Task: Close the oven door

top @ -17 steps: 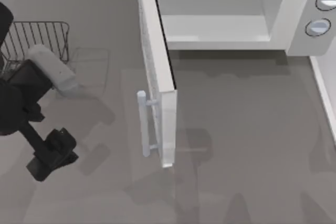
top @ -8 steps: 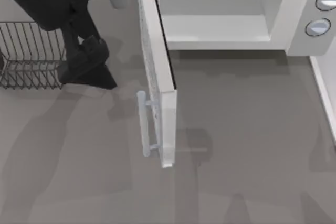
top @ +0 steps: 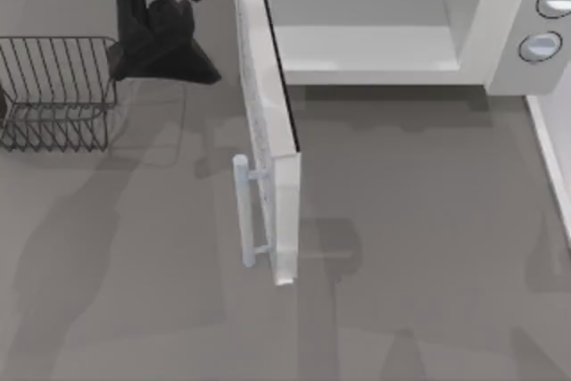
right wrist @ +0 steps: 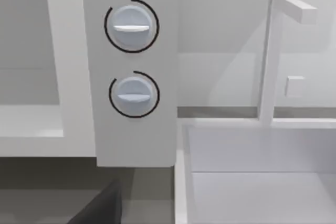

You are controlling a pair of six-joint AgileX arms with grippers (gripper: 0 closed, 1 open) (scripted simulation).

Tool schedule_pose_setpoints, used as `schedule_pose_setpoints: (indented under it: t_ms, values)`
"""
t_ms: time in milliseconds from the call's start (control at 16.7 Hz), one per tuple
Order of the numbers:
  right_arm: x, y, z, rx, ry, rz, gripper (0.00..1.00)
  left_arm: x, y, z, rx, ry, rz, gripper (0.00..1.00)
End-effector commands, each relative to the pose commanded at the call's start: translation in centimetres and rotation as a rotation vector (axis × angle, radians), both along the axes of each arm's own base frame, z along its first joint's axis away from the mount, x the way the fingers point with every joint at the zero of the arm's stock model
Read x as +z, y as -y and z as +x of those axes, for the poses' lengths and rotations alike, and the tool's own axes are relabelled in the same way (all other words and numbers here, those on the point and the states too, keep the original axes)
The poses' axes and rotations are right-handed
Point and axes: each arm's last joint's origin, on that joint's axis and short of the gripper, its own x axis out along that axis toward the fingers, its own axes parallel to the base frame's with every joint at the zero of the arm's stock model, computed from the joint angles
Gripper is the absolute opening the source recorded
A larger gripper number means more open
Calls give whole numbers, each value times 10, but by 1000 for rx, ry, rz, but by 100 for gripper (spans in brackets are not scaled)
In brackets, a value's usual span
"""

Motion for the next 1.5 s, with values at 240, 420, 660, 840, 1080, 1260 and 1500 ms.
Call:
schedule_pose_setpoints:
  t_ms: [240, 420, 660, 840, 1080, 1260, 1500]
  values:
    - [0, 0, 0, 0, 0, 0, 100, 0, -2, 0, 6, 3, 0, 100]
    - [0, 0, 0, 0, 0, 0, 100, -13, 8, 2, 0, 0, 0, 100]
    - [0, 0, 0, 0, 0, 0, 100, -43, 26, 6, 0, 0, 0, 100]
    - [0, 0, 0, 0, 0, 0, 100, -64, 37, 7, 0, 1, -1, 100]
    - [0, 0, 0, 0, 0, 0, 100, -69, 40, 6, 0, 0, 0, 100]
    - [0, 0, 0, 0, 0, 0, 100, -69, 40, 6, 0, 0, 0, 85]
    - [0, 0, 0, 0, 0, 0, 100, -69, 40, 6, 0, 0, 0, 55]
